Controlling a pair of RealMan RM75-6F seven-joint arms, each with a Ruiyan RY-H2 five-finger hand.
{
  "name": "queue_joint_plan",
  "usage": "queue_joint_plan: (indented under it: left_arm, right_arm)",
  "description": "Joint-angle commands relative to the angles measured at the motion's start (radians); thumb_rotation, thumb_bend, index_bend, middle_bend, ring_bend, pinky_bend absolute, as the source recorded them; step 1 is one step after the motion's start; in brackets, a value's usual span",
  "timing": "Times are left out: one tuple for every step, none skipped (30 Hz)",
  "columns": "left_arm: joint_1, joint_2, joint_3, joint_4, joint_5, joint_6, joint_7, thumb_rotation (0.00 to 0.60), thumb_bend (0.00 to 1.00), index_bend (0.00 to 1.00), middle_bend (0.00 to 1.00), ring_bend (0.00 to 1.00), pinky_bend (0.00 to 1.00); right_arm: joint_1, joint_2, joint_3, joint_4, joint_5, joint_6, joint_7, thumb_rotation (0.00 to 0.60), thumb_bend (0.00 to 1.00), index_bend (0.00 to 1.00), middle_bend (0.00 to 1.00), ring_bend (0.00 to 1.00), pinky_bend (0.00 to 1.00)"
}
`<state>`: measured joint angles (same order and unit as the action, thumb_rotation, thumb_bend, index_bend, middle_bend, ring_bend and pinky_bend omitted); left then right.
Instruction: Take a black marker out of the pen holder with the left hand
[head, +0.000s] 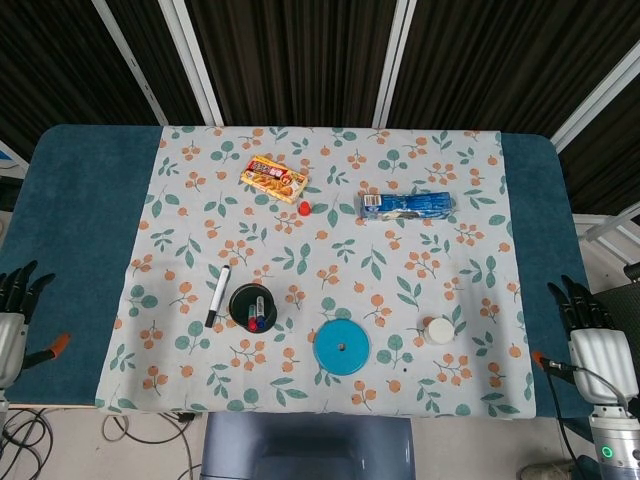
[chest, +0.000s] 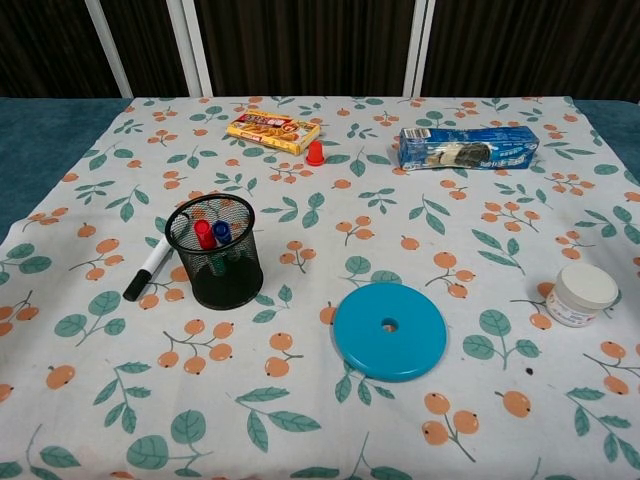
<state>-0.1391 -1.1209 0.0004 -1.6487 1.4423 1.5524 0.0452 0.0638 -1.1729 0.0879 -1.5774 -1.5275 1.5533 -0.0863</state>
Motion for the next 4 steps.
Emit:
queue_joint_plan:
  left_arm:
    - [0.010,0.005,-0.005,0.014,0.025,0.013,-0.037,0.600,0.17,0.13,0.00,0.00,0.00]
    - [0.012,0.009,-0.006,0.015,0.026,0.013,-0.047,0.600,0.17,0.13,0.00,0.00,0.00]
    - [0.014,0.012,-0.009,0.017,0.025,0.013,-0.057,0.600,0.17,0.13,0.00,0.00,0.00]
    - [0.015,0.015,-0.012,0.019,0.025,0.012,-0.061,0.600,0.17,0.13,0.00,0.00,0.00]
  right_arm:
    - [0.000,0.000,0.000,0.000,0.000,-0.001,0.001,0.600,0.10,0.10,0.02,0.07,0.19]
    - [0.001,0.001,0.000,0.000,0.000,-0.001,0.002,0.600,0.10,0.10,0.02,0.07,0.19]
    - [0.001,0.001,0.000,0.000,0.000,-0.002,0.003,0.600,0.10,0.10,0.02,0.07,0.19]
    - [0.001,0.001,0.000,0.000,0.000,-0.002,0.003,0.600,0.10,0.10,0.02,0.07,0.19]
